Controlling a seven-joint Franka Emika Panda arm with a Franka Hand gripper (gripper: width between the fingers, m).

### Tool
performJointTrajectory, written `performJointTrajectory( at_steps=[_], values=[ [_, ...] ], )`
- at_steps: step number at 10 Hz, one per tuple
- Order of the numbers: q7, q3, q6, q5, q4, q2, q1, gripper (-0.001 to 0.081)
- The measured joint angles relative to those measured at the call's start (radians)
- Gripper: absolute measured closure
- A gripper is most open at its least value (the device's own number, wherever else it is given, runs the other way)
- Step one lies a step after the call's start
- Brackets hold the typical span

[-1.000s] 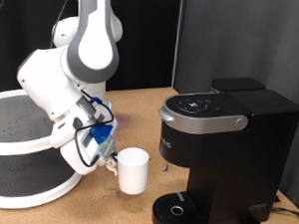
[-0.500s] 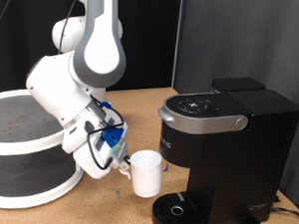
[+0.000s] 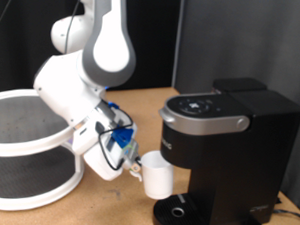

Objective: Make a cup of coffee with the keurig machine

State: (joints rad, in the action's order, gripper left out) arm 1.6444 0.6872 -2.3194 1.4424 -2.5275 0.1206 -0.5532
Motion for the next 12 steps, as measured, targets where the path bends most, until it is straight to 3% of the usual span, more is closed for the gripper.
performJointTrajectory(
  at_steps=[12],
  values=[
    [0.109,-0.123,-0.007,0.199,0.070,0.188,0.000,0.0735]
  ],
)
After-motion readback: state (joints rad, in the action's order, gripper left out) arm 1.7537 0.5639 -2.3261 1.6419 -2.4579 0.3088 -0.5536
